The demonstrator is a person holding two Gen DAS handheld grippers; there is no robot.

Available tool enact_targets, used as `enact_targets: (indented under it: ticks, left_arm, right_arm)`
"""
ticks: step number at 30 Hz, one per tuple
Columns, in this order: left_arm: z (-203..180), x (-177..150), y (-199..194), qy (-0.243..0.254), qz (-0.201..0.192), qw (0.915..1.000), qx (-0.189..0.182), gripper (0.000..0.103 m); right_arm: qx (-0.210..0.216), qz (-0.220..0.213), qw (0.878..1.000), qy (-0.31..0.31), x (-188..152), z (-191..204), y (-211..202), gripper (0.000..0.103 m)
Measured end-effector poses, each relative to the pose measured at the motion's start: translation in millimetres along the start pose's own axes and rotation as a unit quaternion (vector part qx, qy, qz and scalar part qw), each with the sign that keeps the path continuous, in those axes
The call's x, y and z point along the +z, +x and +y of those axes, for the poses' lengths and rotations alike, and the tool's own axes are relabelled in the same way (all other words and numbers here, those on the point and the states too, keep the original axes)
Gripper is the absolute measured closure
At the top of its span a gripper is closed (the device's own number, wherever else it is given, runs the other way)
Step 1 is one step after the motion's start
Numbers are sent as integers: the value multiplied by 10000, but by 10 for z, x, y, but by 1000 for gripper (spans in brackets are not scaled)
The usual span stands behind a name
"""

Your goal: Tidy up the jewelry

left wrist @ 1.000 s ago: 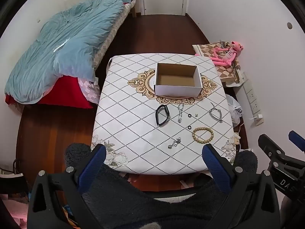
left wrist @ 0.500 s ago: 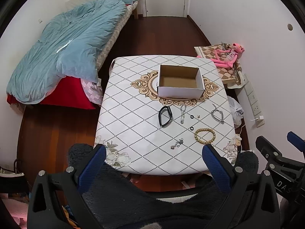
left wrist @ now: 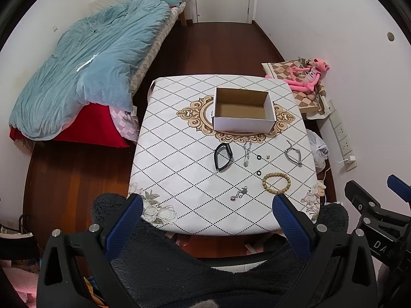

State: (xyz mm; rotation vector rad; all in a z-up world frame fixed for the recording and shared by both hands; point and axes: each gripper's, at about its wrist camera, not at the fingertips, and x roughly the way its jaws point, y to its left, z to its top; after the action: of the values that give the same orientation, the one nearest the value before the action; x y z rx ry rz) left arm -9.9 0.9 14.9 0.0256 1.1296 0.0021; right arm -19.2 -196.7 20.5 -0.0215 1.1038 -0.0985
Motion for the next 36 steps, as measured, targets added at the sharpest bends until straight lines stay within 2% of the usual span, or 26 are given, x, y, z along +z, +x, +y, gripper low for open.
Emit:
enact_targets:
  ticks: [36]
  left_arm:
    - [-22, 58, -16, 11, -26, 10000, -17, 0]
  right_arm:
    - [-75, -43, 10000, -15, 58, -53, -69, 0]
